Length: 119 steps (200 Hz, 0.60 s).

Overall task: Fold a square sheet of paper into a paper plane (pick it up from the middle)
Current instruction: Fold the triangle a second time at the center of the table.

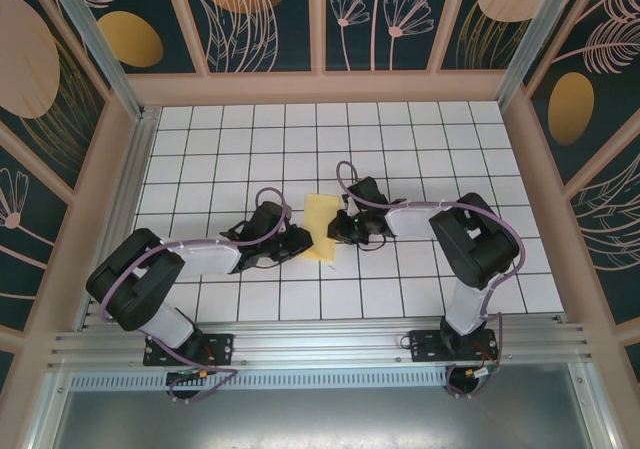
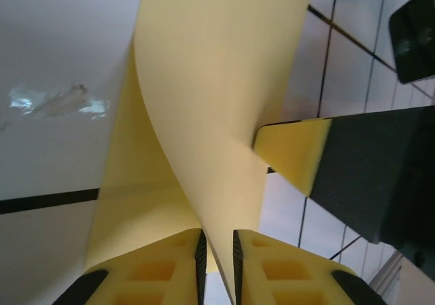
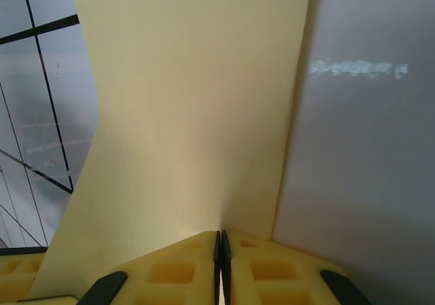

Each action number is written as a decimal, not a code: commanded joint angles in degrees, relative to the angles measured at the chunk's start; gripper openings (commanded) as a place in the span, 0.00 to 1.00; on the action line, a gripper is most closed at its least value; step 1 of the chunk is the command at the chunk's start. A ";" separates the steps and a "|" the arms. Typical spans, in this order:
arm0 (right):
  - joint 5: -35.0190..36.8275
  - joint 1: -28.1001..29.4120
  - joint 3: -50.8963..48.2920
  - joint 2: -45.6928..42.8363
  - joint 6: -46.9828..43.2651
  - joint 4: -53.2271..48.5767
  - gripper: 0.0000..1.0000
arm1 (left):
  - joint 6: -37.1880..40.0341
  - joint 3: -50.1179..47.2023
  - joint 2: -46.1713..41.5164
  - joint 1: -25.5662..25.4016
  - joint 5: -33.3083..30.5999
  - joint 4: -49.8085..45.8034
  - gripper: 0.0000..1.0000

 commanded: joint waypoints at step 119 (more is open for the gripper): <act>-0.23 -1.28 -3.58 1.51 2.64 2.43 0.12 | -5.42 3.44 6.80 -0.31 4.95 15.76 0.38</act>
